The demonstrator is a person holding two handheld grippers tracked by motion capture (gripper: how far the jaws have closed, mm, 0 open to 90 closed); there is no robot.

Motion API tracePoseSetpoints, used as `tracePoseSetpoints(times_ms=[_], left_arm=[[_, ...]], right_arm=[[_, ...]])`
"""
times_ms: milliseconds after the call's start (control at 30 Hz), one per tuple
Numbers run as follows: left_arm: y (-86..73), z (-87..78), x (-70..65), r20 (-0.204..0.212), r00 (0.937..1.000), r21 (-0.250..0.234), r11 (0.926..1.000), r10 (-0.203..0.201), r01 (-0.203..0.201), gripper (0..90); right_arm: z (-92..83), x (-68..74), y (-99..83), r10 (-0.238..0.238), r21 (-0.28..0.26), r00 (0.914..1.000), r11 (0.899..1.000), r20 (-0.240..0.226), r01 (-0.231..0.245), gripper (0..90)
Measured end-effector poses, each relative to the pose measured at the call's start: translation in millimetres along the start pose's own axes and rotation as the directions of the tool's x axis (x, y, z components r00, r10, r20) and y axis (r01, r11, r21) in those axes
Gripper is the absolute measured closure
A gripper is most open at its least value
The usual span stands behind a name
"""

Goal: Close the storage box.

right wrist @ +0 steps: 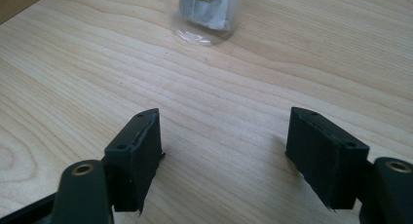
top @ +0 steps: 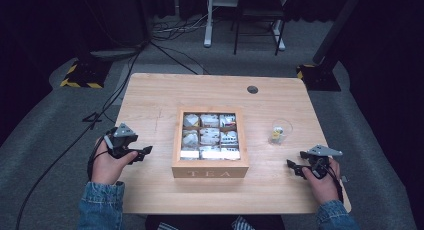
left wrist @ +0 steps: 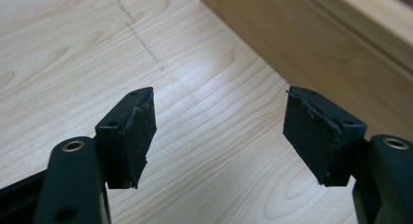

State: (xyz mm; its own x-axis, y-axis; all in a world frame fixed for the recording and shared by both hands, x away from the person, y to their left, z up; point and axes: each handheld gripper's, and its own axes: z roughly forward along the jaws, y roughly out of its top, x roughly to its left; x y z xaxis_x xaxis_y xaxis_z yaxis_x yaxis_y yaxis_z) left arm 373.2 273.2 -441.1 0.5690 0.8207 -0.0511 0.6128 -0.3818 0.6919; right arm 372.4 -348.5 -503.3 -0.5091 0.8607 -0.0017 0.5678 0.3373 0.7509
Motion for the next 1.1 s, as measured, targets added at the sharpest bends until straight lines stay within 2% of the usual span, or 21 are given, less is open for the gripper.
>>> tracePoseSetpoints(times_ms=[67, 133, 333, 433, 533, 600, 633, 700, 733, 867, 1033, 1100], left_arm=[[-3.5, 5.2, 3.5, -0.011, 0.9999, 0.028, 0.9996, -0.008, 0.008, 28.7], [-7.2, 10.5, 5.7, -0.010, 0.9993, 0.051, 0.9980, -0.035, 0.036, 28.6], [-14.8, 20.9, 11.9, -0.014, 0.9983, 0.087, 0.9946, -0.057, 0.058, 28.5], [-18.0, 24.8, 14.7, -0.016, 0.9981, 0.094, 0.9937, -0.060, 0.061, 28.5], [-20.9, 28.8, 16.4, -0.044, 0.9980, 0.104, 0.9934, -0.044, 0.049, 28.5], [-22.7, 31.7, 17.2, -0.041, 0.9980, 0.114, 0.9921, -0.049, 0.053, 28.2], [-24.1, 34.0, 18.7, -0.042, 0.9984, 0.121, 0.9917, -0.037, 0.042, 28.1], [-26.3, 37.7, 19.0, -0.038, 0.9981, 0.126, 0.9907, -0.048, 0.052, 27.1], [-27.3, 39.6, 19.4, -0.039, 0.9981, 0.124, 0.9909, -0.049, 0.053, 26.5], [-30.6, 44.7, 22.2, -0.054, 0.9985, 0.094, 0.9954, -0.012, 0.017, 19.6], [-35.4, 48.7, 29.1, -0.023, 0.9994, 0.044, 0.9988, 0.024, -0.023, 11.0], [-36.6, 51.1, 29.0, -0.027, 0.9996, 0.028, 0.9995, 0.012, -0.011, 6.4]], right_arm=[[0.0, 0.0, 0.0, 0.000, 0.000, 1.0000, 1.000, 0.000, 0.000, 29.1], [0.0, 0.0, 0.0, 0.000, 0.000, 1.0000, 1.000, 0.000, 0.000, 29.0], [0.1, -0.1, 0.2, 0.001, 0.001, 1.0000, 1.000, -0.004, -0.001, 28.8], [0.2, -0.3, 0.2, 0.000, 0.001, 1.0000, 1.000, -0.004, 0.000, 28.7], [0.2, -0.3, 0.2, 0.001, 0.001, 1.0000, 1.000, -0.005, -0.001, 28.7], [0.2, -0.3, 0.2, 0.001, 0.002, 1.0000, 1.000, -0.004, -0.001, 28.7], [0.2, -0.3, 0.2, 0.000, 0.002, 1.0000, 1.000, -0.004, 0.000, 28.7], [0.2, -0.3, 0.2, 0.000, 0.002, 1.0000, 1.000, -0.004, 0.000, 28.7], [0.2, -0.3, 0.2, 0.000, 0.001, 1.0000, 1.000, -0.005, 0.000, 28.7], [0.2, -0.2, 0.2, 0.001, 0.001, 1.0000, 1.000, -0.004, -0.001, 28.7], [0.2, -0.2, 0.2, 0.000, 0.002, 1.0000, 1.000, -0.004, 0.000, 28.7], [0.2, -0.3, 0.2, 0.000, 0.002, 1.0000, 1.000, -0.004, 0.000, 28.7]])
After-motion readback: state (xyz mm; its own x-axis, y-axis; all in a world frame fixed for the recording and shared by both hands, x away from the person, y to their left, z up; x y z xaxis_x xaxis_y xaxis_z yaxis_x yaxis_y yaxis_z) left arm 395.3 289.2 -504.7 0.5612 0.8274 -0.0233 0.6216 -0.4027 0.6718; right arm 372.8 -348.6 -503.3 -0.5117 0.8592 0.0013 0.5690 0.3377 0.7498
